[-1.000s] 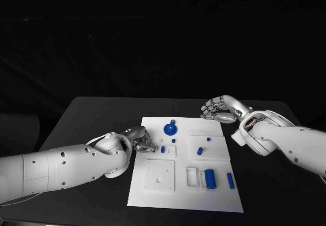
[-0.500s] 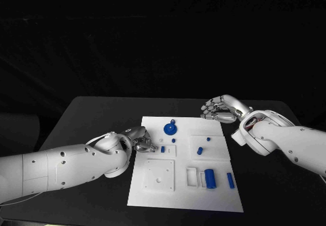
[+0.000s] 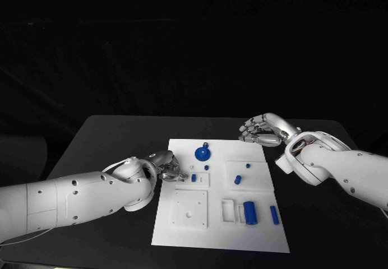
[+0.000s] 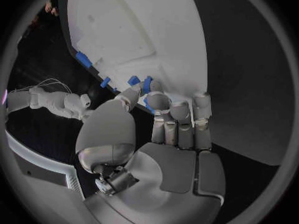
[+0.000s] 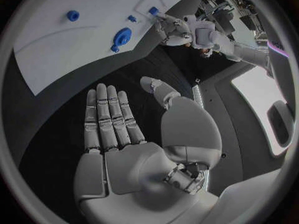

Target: Assemble the parts on the task board

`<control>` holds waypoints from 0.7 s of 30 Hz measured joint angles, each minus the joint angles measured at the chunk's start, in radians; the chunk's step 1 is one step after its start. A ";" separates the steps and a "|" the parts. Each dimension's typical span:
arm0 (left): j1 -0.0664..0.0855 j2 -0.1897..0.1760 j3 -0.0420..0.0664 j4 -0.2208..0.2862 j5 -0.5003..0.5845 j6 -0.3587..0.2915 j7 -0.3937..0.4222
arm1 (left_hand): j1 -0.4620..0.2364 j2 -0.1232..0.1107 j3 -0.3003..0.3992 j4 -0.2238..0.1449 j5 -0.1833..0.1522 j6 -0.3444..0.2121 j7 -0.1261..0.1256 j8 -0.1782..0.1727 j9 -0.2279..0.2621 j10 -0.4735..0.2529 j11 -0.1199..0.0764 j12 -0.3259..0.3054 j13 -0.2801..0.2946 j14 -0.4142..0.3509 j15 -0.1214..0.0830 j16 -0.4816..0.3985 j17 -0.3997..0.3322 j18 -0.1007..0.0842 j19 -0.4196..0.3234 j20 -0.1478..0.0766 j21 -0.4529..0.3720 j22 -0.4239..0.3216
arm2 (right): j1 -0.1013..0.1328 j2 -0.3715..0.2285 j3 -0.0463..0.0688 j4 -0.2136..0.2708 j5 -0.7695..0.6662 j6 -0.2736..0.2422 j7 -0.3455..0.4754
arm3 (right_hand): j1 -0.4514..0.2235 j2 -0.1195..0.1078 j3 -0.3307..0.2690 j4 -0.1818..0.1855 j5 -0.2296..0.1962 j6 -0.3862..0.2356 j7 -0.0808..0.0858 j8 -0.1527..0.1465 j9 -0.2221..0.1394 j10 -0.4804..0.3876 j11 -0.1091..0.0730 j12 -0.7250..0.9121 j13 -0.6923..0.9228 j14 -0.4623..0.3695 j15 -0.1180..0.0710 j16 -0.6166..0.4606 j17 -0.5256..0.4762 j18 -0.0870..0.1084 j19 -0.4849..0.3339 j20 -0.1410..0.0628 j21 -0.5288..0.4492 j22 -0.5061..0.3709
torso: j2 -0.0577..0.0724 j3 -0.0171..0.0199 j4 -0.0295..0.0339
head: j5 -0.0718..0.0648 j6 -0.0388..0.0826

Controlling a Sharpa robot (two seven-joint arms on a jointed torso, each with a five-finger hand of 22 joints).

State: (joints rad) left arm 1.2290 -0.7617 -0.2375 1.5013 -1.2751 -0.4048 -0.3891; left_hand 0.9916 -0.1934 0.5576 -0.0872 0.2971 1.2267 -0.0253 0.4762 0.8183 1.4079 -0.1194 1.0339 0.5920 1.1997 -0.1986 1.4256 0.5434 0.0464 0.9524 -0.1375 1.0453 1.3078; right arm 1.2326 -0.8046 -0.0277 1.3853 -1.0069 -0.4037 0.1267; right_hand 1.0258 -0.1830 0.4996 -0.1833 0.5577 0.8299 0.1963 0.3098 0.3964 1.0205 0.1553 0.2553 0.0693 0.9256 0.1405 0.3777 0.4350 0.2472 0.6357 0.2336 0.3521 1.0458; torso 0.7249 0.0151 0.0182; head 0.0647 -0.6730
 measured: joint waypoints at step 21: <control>0.000 0.002 0.000 -0.005 0.014 0.006 -0.001 | -0.028 -0.028 0.031 0.070 -0.004 0.000 0.000 0.000 -0.001 0.000 0.000 0.000 -0.006 -0.001 -0.002 0.000 -0.001 0.000 0.000 0.000 0.000 0.000 | 0.000 0.000 0.000 0.000 0.000 0.000 0.000 | 0.000 0.000 -0.003 0.003 0.004 0.000 0.000 0.000 -0.001 0.000 0.000 0.000 0.000 0.000 0.000 0.000 0.000 0.000 -0.004 0.004 0.000 0.000 | 0.000 -0.0003 0.0002 | -0.001 0.001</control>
State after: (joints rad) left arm 1.2290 -0.7596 -0.2379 1.4965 -1.2608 -0.3989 -0.3899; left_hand 0.9633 -0.2218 0.5891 -0.0173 0.2935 1.2265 -0.0255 0.4764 0.8174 1.4081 -0.1192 1.0339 0.5859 1.1986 -0.2008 1.4255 0.5423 0.0463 0.9524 -0.1375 1.0453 1.3076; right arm 1.2326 -0.8047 -0.0277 1.3854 -1.0065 -0.4035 0.1267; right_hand 1.0258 -0.1830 0.4969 -0.1806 0.5616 0.8299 0.1963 0.3098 0.3955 1.0205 0.1554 0.2553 0.0693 0.9256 0.1405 0.3776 0.4351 0.2474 0.6320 0.2373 0.3521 1.0457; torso 0.7251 0.0148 0.0184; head 0.0641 -0.6723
